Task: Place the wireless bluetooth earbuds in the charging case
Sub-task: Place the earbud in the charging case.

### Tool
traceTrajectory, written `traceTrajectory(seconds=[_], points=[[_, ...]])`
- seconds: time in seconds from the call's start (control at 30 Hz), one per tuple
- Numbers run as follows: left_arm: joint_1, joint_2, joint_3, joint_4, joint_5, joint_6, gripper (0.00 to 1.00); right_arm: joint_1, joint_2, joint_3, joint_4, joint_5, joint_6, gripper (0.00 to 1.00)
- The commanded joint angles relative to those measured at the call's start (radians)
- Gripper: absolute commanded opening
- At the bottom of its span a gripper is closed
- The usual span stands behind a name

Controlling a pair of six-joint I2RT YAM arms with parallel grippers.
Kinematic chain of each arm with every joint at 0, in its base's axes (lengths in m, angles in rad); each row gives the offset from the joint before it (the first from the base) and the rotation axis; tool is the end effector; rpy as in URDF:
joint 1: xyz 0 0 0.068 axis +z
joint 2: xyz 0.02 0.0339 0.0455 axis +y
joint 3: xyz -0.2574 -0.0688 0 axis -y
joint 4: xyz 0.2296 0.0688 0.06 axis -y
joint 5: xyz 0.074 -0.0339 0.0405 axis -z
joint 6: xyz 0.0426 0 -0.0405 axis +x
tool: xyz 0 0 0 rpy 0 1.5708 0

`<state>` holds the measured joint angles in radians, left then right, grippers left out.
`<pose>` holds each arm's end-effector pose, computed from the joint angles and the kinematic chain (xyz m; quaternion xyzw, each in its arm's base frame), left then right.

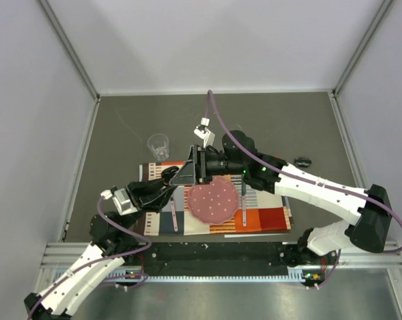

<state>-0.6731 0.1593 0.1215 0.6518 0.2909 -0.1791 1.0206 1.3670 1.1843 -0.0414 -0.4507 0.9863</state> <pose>0.0639 -0.0665 0.2718 0.2361 0.4102 -0.4238 0.7722 0.1484 0.2775 0.3579 -0.1524 0.7595 0.6065 0.1793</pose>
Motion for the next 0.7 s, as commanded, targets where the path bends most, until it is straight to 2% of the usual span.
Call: traceTrajectory(seconds=[0.0,0.13,0.23,0.3,0.33,0.5,0.67], points=[[0.001,0.008,0.033,0.046,0.004,0.012,0.00,-0.005,-0.003,0.011,0.067,-0.037,0.012,0.48],[0.000,0.006,0.033,0.045,0.005,0.009,0.00,-0.005,-0.002,0.012,0.066,-0.034,0.003,0.39],[0.000,0.006,0.033,0.043,0.007,0.007,0.00,-0.005,0.001,0.014,0.058,-0.028,-0.003,0.38],[0.000,0.008,0.033,0.043,0.007,0.006,0.00,-0.007,0.001,0.015,0.055,-0.025,-0.005,0.42],[0.000,0.008,0.033,0.042,0.007,0.006,0.00,-0.005,0.001,0.017,0.055,-0.025,-0.003,0.51],[0.000,0.008,0.032,0.040,0.007,0.004,0.00,-0.007,0.000,0.020,0.054,-0.014,-0.003,0.58],[0.001,0.006,0.030,0.037,0.010,0.003,0.00,-0.005,-0.003,0.020,0.051,0.001,-0.002,0.52]])
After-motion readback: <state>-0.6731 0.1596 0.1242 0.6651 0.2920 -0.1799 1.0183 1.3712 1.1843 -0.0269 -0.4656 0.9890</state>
